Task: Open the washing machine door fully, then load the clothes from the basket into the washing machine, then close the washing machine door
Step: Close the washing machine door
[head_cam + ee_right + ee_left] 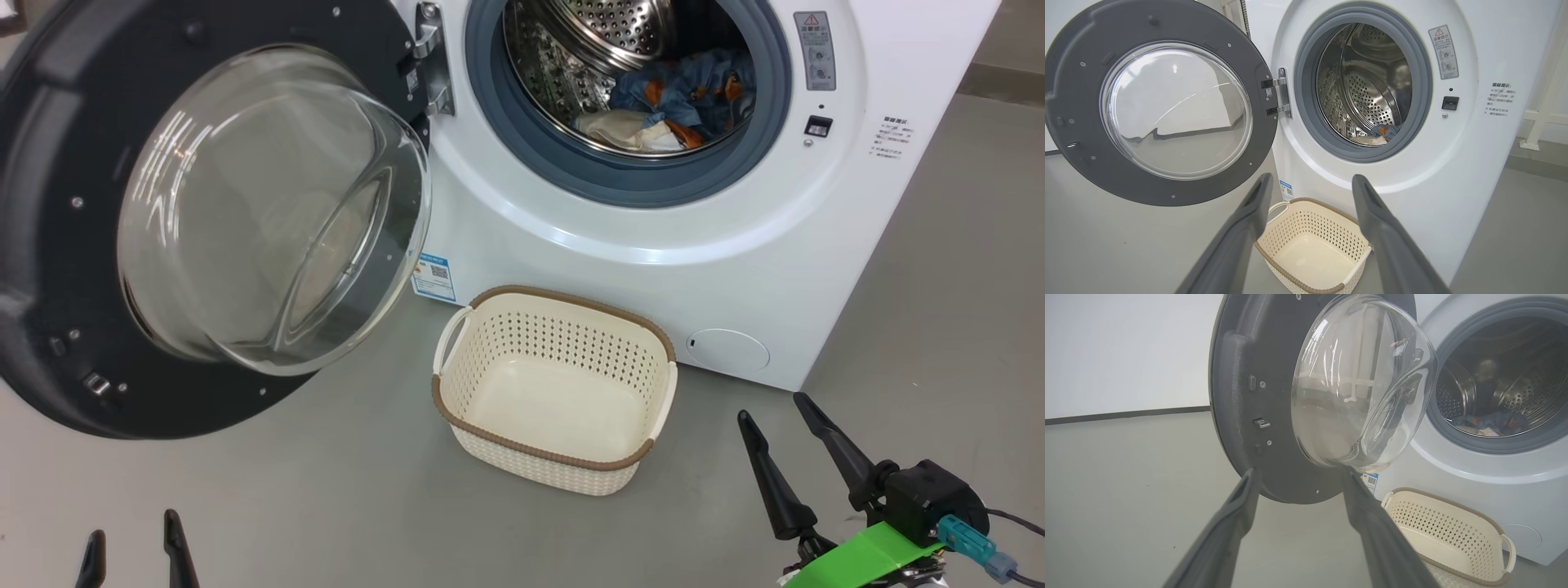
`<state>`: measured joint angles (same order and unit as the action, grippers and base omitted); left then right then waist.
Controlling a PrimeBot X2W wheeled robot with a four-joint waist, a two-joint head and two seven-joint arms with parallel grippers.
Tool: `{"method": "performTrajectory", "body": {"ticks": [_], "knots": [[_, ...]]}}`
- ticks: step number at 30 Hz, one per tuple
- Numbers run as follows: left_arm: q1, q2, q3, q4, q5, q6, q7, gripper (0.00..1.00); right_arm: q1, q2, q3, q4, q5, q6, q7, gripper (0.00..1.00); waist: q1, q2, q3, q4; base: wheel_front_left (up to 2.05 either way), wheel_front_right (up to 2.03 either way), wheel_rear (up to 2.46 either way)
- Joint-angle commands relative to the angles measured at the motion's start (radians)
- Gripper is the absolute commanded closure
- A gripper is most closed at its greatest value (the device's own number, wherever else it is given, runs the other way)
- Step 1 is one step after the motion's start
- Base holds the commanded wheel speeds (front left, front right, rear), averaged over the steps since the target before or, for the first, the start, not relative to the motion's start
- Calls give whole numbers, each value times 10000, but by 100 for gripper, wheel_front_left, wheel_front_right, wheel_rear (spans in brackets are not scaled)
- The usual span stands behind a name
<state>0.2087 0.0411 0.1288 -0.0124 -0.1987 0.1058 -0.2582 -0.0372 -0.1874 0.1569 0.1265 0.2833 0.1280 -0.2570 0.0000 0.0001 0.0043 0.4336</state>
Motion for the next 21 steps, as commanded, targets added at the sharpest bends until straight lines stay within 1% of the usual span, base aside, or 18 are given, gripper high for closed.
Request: {"method": "performTrajectory", "body": {"ticks": [1,21], "knots": [[-118,91,362,-206,-53,54,-36,0,-42,-52,244,-204,-51,27,-48,0,0,-1,-12,17,0,0,0],[-67,91,441,-139,-38,59,-36,0,-48,-56,332,-153,-18,27,-48,0,0,-1,-88,-95,0,0,0]]}}
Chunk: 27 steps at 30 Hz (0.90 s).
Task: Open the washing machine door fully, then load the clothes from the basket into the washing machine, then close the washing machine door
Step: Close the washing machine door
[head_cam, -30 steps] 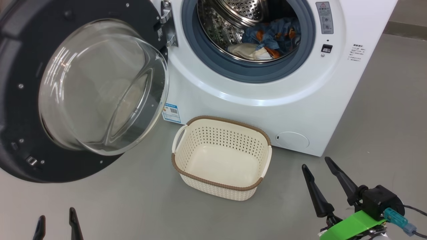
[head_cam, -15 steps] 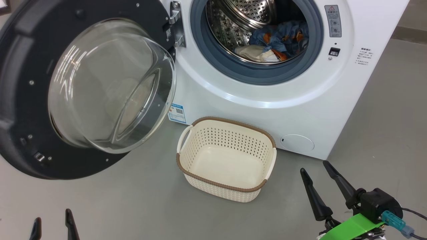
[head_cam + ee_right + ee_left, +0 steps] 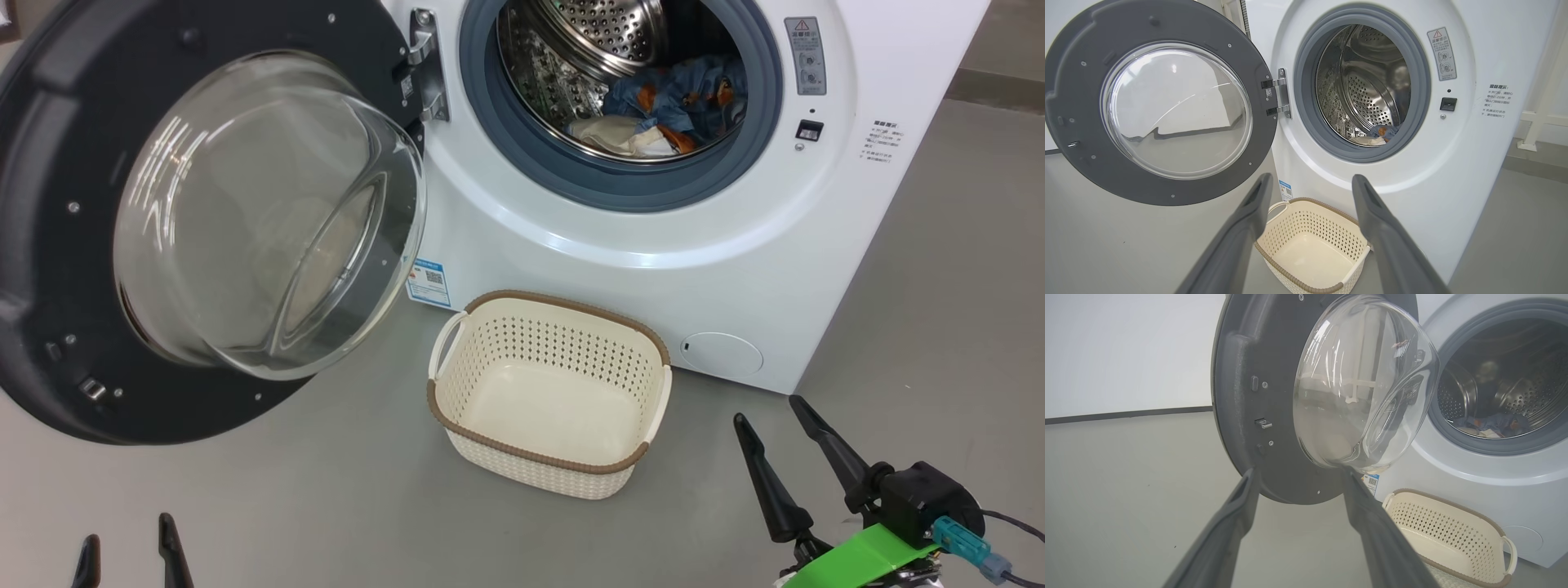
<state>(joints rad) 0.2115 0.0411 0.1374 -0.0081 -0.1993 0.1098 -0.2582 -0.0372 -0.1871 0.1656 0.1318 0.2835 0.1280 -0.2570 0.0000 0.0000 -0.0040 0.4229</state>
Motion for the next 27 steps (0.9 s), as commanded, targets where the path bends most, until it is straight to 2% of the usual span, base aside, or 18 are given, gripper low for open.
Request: {"method": "performTrajectory", "body": {"ticks": [1,16,17,18,19,27], "knots": [[-94,91,360,-177,-34,16,-36,0,-49,-57,256,-207,-19,27,-48,0,0,0,-9,19,0,0,0],[-69,91,401,-273,-171,-19,-36,0,-109,-57,338,-175,4,27,-48,0,0,0,-26,-15,0,0,0],[-73,91,404,-301,-309,-29,-36,7,-111,-56,339,-179,4,27,-48,0,0,0,-25,-31,0,0,0],[-62,91,402,-320,-363,-42,-36,89,-114,-58,339,-182,5,27,-48,0,0,0,-25,-47,0,0,0],[-41,91,383,-310,-385,-71,-36,100,-117,-63,339,-185,7,27,-48,0,0,0,-24,-65,0,0,0],[-210,91,460,-477,-1082,-178,-36,100,-124,-95,283,-203,15,27,-48,0,0,0,73,-168,0,0,0]]}}
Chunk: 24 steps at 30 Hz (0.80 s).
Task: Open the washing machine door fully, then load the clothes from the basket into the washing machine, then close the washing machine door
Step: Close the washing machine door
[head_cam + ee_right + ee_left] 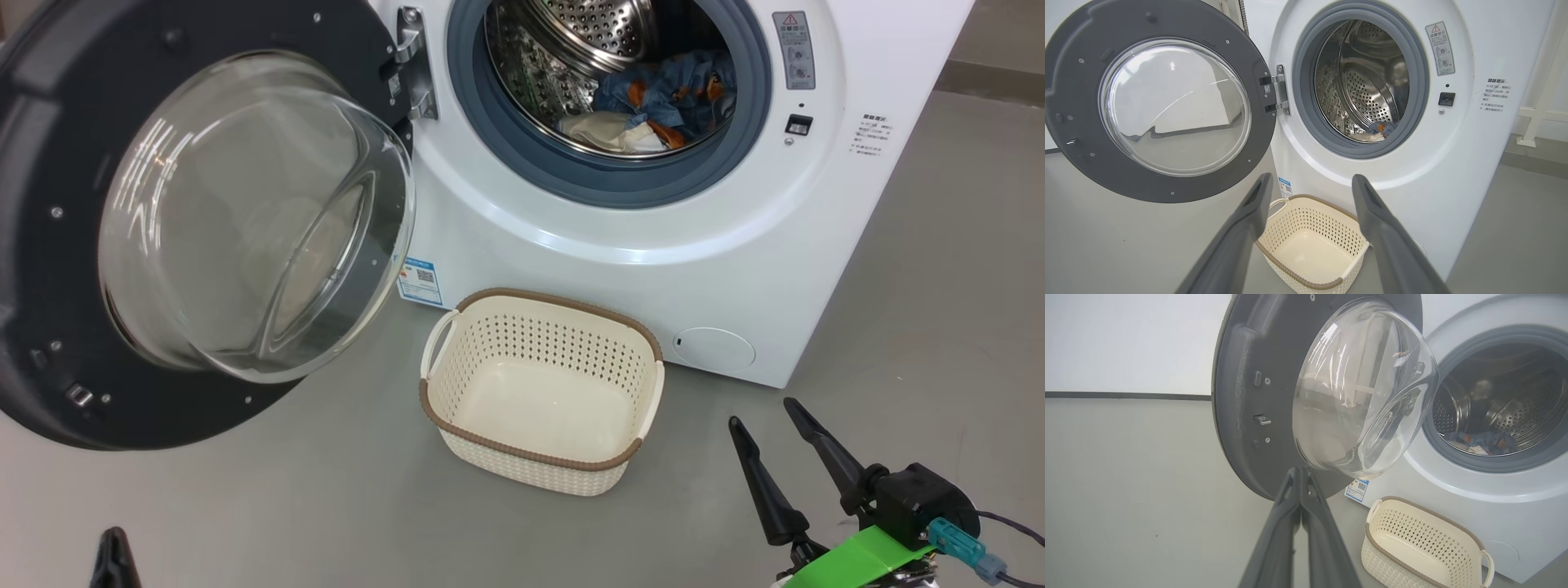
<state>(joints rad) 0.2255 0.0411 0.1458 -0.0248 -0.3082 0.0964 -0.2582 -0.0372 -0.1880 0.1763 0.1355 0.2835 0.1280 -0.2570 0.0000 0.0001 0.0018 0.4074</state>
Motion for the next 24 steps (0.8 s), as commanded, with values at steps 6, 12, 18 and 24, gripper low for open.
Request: {"method": "performTrajectory", "body": {"ticks": [6,12,18,24], "knots": [[-735,91,977,-618,-451,-383,-36,100,-162,-116,122,-280,24,27,-48,0,0,-1,110,-72,0,0,0],[-1334,131,1974,-720,-759,-979,-36,100,-165,-122,80,-320,24,27,-48,0,0,-1,188,-99,0,0,0],[-1993,228,2941,-489,-1353,-1486,-36,100,-206,-130,76,-371,40,27,-48,0,0,-1,268,-140,0,0,0],[-2667,507,3690,74,-2493,-1834,-28,100,-250,-154,90,-367,74,27,-48,0,0,-1,341,-208,0,0,0]]}}
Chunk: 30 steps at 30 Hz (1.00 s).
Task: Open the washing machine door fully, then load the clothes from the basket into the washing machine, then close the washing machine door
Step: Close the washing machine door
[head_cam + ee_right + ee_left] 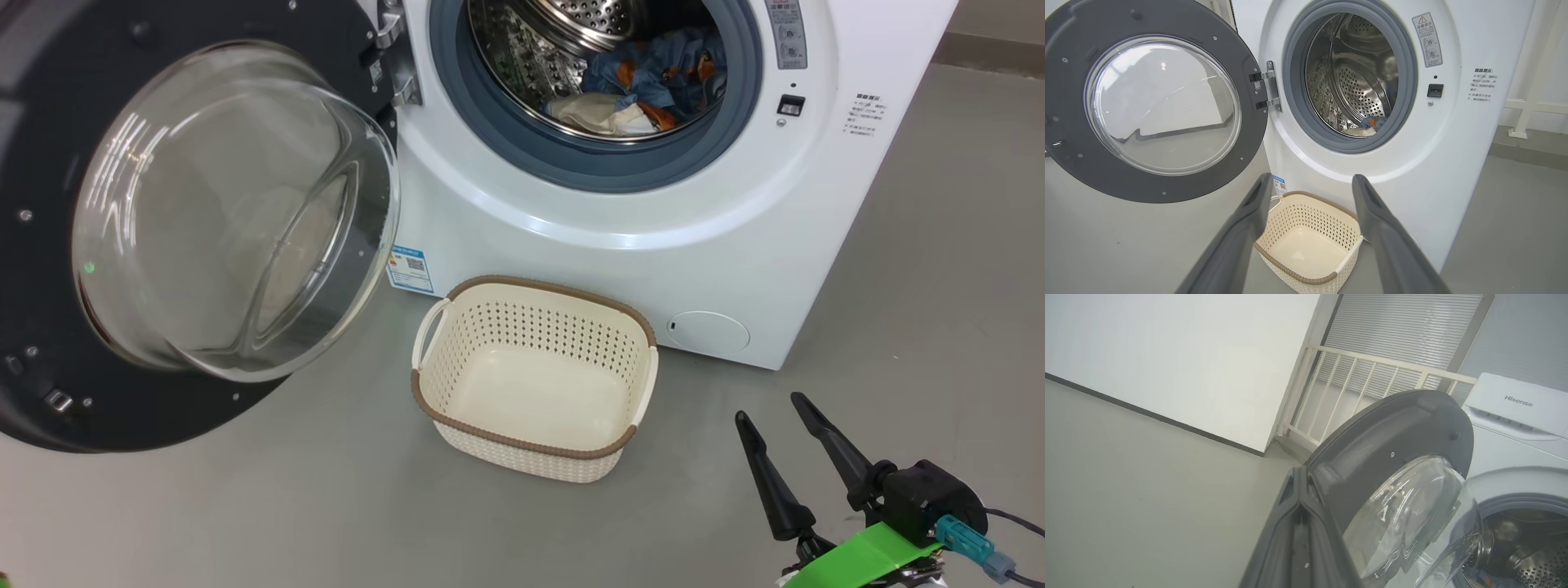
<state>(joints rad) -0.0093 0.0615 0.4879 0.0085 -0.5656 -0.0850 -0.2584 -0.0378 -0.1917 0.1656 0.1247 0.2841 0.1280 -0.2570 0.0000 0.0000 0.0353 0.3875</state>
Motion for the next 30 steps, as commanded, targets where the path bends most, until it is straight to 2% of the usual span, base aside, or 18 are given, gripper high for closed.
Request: {"method": "performTrajectory", "body": {"ticks": [1,8,19,24,30], "knots": [[-426,396,373,-141,-149,-72,-22,100,-257,-122,204,-255,76,27,-48,0,0,0,26,-29,0,0,0],[-1382,1055,1143,1031,-2159,-291,533,100,-355,-209,222,-263,99,27,-48,0,0,0,173,-157,0,0,0],[-3038,2655,2161,3051,-5413,-441,1865,100,-657,-606,373,-301,112,27,-48,0,0,0,624,-486,0,0,0],[-3777,3306,2473,4003,-6275,-448,2302,100,-782,-817,437,-347,150,27,-48,0,0,0,837,-643,0,0,0],[-4534,3791,2721,5064,-7242,-451,3047,100,-887,-1001,480,-376,165,27,-48,0,0,0,1090,-819,0,0,0]]}}
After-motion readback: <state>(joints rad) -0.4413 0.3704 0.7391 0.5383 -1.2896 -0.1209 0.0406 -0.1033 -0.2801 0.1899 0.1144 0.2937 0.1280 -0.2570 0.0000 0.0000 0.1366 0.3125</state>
